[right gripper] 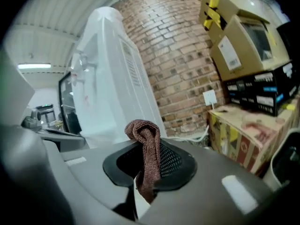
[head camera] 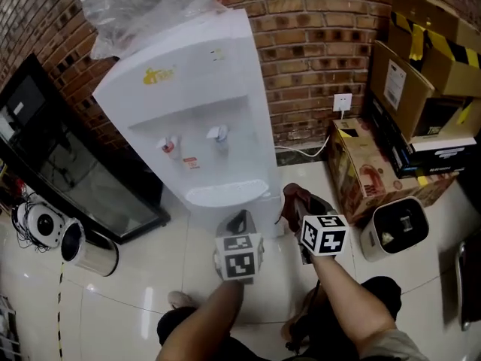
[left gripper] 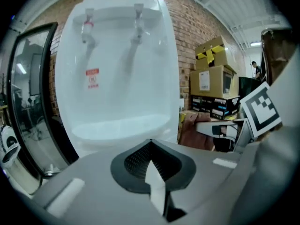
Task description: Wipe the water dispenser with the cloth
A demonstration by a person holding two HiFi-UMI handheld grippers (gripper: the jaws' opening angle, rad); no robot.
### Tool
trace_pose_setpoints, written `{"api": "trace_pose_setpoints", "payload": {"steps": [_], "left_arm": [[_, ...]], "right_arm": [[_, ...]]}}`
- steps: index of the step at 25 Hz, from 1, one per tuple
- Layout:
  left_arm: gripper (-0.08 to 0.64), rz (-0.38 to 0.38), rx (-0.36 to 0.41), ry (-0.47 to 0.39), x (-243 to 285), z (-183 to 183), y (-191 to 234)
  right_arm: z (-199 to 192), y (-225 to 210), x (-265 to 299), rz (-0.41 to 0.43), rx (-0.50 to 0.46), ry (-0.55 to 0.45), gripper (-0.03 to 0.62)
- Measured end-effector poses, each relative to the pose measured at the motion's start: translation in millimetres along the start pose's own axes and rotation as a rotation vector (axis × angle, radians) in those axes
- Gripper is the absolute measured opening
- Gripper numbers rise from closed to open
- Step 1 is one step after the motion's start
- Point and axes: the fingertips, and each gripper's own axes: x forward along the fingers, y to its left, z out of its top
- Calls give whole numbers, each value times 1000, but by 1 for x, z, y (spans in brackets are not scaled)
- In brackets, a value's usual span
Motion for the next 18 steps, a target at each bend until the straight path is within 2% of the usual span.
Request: {"api": "trace_pose_setpoints", "payload": {"steps": [2,4,9,12,16,18], "left_arm": [[0,-11,-7,-70,-16,37,-5],[0,5,21,-152,-31,69,-4],[0,12,-26,-295,-58,130,1],[0,17,-42,-343,-66,145,2],[0,37,-45,-359,-58,149,0],[0,43,-41,-369,-50,152,-12]], "right_arm": [[43,25,-13,64,-78,-63,71],[79,46,-25,112,-161,-113,71],[127,73,-51,140,-303,-169,71],[152,91,-64,173,-336,-179,71],[193,107,-87,213,-372,-313,71],[196,103,-93,241,-390,-315,71]]}}
